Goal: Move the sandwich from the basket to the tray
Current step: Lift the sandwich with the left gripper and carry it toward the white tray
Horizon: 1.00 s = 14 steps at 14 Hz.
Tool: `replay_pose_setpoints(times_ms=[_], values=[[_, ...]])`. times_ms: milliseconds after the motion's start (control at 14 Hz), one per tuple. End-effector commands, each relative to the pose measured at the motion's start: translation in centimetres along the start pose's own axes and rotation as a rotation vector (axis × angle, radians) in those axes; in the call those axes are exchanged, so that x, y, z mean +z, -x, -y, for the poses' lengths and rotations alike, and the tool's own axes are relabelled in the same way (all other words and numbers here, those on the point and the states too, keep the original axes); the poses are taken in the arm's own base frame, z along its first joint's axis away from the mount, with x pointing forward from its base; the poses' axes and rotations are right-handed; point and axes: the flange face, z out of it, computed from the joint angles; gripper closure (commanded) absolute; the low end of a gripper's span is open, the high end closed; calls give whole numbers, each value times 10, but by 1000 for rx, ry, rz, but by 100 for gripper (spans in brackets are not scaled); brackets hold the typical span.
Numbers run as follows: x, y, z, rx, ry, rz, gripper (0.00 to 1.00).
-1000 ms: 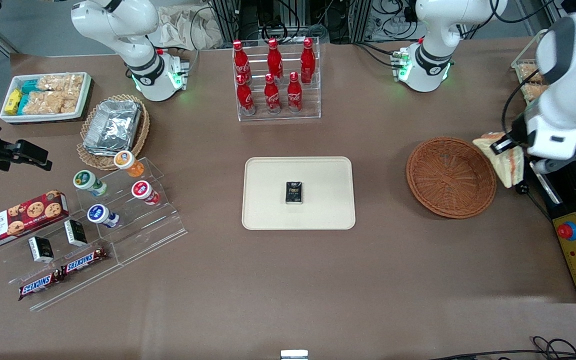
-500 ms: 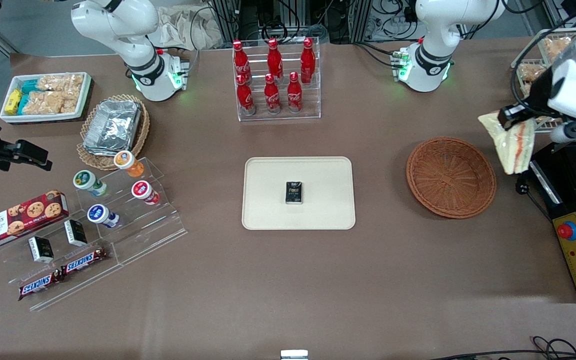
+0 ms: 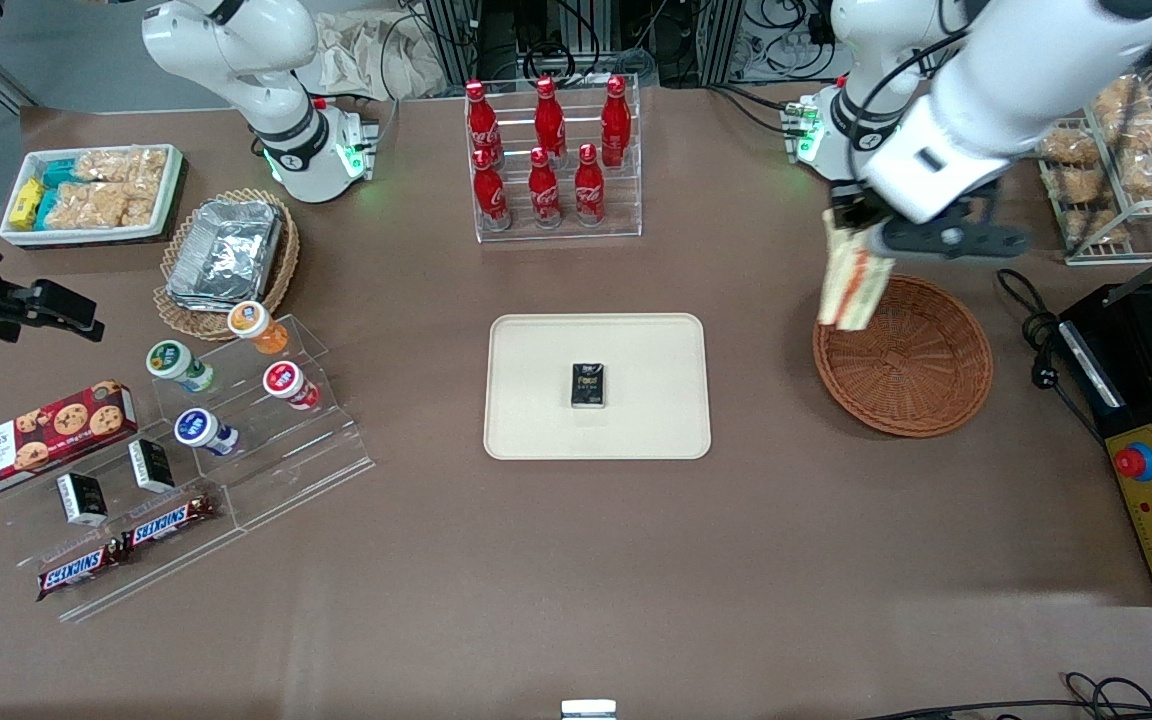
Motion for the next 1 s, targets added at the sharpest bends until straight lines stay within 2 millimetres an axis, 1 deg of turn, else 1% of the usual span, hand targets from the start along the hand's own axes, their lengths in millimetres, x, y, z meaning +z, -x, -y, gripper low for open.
replay_pose_setpoints(times_ms=[0, 71, 143, 214, 357, 429, 571, 714, 786, 929], values=[[56, -23, -34, 17, 19, 17, 100], [78, -25, -46, 15, 23, 9, 100], [104, -28, -58, 15, 29, 0, 100], [131, -36, -67, -8, 40, -5, 100], [182, -50, -94, -34, -19, -23, 100], [208, -61, -102, -50, -37, -37, 100], [247, -79, -105, -83, -24, -59, 100], [276, -81, -119, -98, -50, -55, 100], [293, -87, -118, -116, -76, -54, 100], [321, -97, -119, -142, -96, -71, 100]])
